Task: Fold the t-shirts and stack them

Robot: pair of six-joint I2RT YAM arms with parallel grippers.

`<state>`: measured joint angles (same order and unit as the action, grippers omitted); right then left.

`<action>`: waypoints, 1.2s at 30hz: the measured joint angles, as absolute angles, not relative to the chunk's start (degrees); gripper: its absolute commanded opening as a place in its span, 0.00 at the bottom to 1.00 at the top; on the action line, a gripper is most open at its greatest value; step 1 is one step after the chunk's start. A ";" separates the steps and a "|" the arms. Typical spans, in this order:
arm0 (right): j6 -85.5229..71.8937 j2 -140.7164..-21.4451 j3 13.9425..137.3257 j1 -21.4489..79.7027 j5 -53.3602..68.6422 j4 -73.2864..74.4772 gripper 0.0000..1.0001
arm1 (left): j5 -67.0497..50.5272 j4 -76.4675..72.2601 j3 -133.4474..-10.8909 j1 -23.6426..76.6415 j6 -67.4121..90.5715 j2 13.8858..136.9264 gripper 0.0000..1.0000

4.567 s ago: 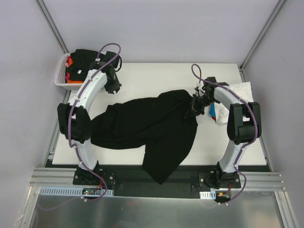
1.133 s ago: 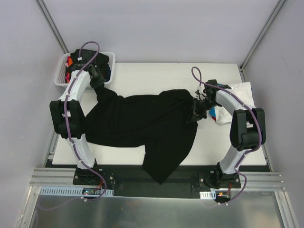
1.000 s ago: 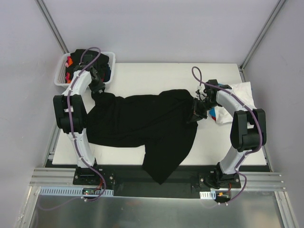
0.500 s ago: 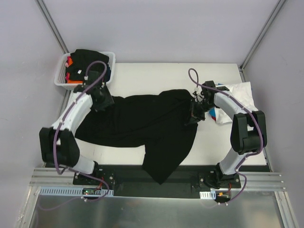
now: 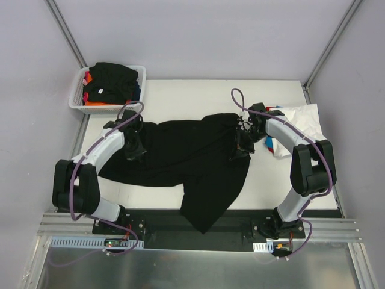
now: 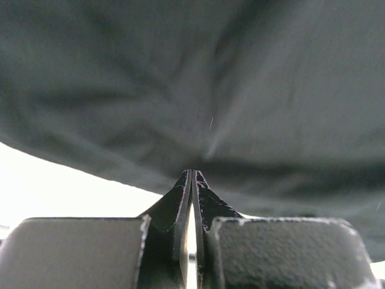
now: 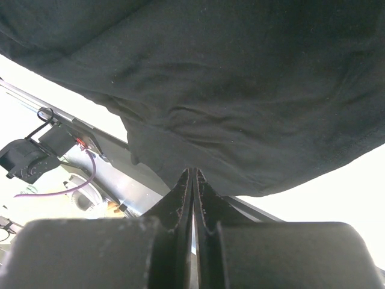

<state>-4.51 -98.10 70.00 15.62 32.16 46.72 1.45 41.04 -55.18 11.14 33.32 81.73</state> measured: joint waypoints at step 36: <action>-4.40 -97.01 68.79 15.62 30.72 47.18 0.01 | 5.58 39.92 -51.51 -14.87 34.11 91.66 0.00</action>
<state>-4.40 -97.01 68.79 15.62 30.72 47.18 5.58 39.92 -51.51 -14.87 34.11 91.66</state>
